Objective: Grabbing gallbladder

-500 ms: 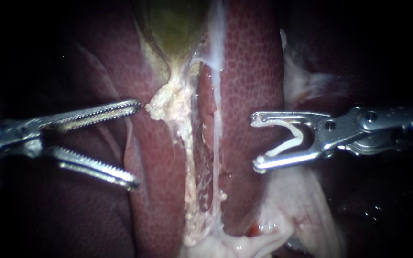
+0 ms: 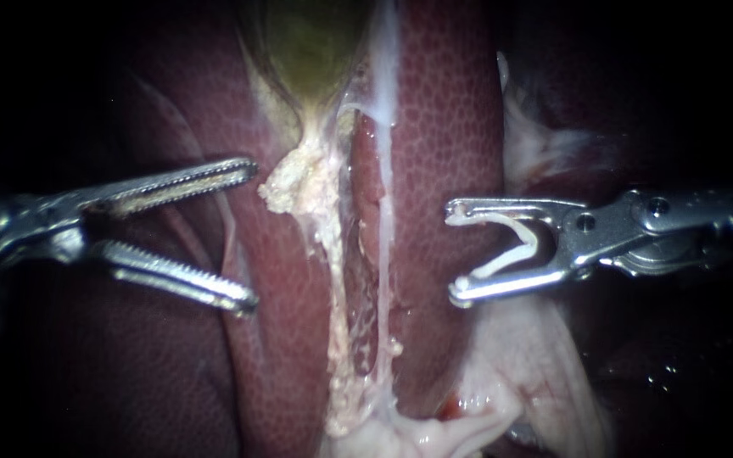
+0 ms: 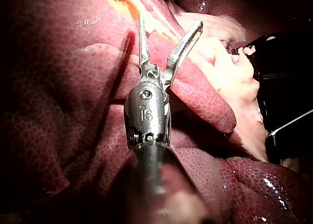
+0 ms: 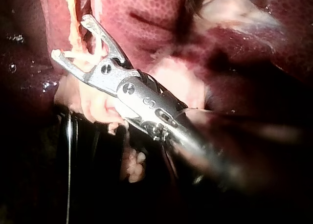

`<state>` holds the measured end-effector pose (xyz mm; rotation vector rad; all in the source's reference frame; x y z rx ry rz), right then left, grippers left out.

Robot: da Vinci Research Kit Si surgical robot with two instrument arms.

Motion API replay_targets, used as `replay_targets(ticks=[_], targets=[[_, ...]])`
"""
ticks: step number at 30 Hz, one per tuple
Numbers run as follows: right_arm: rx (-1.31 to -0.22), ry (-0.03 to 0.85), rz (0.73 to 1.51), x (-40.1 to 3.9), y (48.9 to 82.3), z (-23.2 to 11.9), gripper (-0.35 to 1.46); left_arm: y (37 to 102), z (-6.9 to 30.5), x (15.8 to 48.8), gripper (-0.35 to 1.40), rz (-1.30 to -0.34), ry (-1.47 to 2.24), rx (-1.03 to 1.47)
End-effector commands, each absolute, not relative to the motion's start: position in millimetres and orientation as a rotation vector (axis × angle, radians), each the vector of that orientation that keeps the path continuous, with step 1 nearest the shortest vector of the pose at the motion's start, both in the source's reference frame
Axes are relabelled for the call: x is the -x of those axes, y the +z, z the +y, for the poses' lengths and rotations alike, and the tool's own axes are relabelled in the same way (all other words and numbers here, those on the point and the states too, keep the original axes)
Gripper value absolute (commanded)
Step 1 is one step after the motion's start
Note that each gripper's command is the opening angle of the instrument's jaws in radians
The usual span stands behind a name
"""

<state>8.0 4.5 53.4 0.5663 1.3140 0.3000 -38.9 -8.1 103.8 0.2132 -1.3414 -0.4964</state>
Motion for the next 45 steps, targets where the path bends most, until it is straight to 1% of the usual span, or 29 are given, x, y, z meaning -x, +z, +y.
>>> replay_targets(ticks=[1, 11, 15, 18, 20, 21, 22, 23, 38, 45], targets=[[-0.566, 0.300, 1.314, -8.0, 53.4, 4.6, 0.60, 104.1, -7.9, 39.2, 0.79, -1.338, -0.500, -0.211], [-0.567, 0.300, 1.314, -8.0, 53.3, 4.5, 0.60, 106.8, -6.4, 41.3, 0.73, -1.324, -0.533, -0.180], [-0.567, 0.300, 1.314, -8.0, 53.2, 4.5, 0.60, 108.2, -6.4, 41.5, 0.64, -1.312, -0.562, -0.168], [-0.567, 0.299, 1.314, -8.0, 53.2, 4.5, 0.60, 109.1, -6.3, 41.3, 0.53, -1.301, -0.577, -0.148], [-0.567, 0.299, 1.314, -8.0, 53.2, 4.5, 0.60, 109.5, -6.2, 41.0, 0.36, -1.293, -0.593, -0.128], [-0.567, 0.299, 1.314, -8.0, 53.2, 4.5, 0.60, 109.6, -6.2, 40.9, 0.22, -1.286, -0.598, -0.122], [-0.567, 0.299, 1.314, -8.0, 53.2, 4.5, 0.60, 109.6, -6.2, 40.7, 0.02, -1.282, -0.600, -0.120], [-0.567, 0.299, 1.314, -8.0, 53.2, 4.5, 0.60, 109.6, -6.3, 40.4, -0.35, -1.271, -0.602, -0.120], [-0.567, 0.300, 1.314, -8.0, 53.2, 4.5, 0.60, 107.8, -6.8, 39.5, -0.35, -1.247, -0.681, -0.145], [-0.567, 0.300, 1.314, -8.0, 53.3, 4.5, 0.60, 104.1, -4.9, 37.1, -0.35, -1.248, -0.718, -0.159]])
